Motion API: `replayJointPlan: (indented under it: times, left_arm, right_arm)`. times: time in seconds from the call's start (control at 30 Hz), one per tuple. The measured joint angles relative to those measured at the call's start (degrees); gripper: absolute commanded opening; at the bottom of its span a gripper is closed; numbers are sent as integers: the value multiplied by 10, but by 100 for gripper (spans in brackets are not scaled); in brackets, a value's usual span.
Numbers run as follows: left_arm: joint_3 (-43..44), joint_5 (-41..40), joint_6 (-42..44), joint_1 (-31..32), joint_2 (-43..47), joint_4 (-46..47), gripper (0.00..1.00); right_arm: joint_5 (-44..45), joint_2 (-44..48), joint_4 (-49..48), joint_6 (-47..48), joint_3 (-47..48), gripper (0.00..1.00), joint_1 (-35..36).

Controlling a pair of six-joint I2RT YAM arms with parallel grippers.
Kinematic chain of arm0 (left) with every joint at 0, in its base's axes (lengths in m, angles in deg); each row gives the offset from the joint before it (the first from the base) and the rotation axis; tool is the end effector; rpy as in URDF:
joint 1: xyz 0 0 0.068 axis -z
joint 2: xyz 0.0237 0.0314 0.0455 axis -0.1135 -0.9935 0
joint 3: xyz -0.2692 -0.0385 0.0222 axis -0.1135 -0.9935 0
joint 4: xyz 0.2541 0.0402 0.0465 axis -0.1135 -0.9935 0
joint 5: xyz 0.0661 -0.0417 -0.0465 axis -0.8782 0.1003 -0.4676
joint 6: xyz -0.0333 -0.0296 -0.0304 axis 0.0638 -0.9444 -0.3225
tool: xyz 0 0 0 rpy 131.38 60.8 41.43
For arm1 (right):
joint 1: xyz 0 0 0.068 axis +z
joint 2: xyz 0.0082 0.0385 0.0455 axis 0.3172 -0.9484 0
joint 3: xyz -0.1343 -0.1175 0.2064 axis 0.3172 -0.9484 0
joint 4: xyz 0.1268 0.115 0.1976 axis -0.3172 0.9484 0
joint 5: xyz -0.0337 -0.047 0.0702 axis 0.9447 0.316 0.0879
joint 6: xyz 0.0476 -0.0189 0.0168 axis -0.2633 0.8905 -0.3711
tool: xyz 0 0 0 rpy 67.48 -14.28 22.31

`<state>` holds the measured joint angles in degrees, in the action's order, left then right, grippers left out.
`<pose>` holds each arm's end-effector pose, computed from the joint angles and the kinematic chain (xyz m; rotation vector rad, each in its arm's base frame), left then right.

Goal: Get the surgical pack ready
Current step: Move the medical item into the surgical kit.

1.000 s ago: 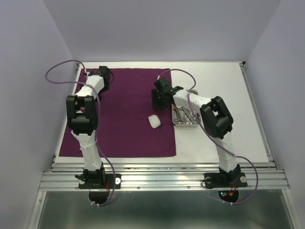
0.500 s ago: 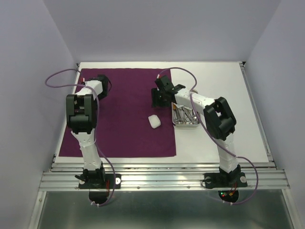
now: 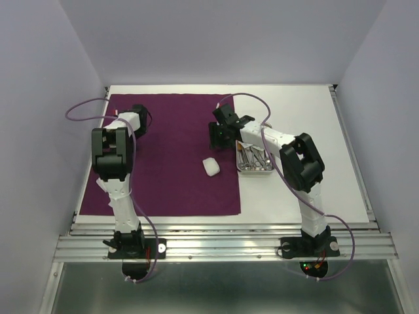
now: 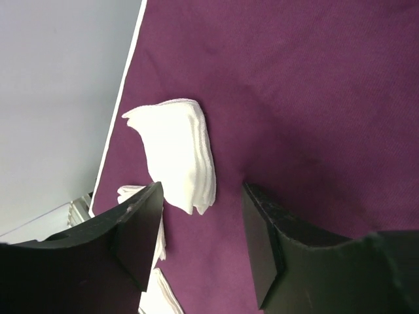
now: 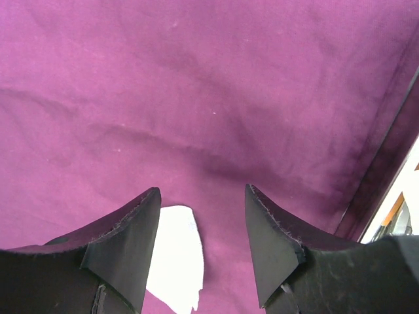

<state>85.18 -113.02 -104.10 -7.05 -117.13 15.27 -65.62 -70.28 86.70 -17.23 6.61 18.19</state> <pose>0.4137 0.0287 0.1482 -0.5958 2.5730 1.0146 0.3760 0.2782 0.1952 -0.1956 2.5725 0.3783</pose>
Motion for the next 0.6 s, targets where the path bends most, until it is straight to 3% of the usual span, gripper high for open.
replayJointPlan:
  times: [0.6]
  left_arm:
    - [0, -8, 4, -12, -3, 2, 63]
  right_arm:
    - [3, 0, 6, 0, 0, 60, 2]
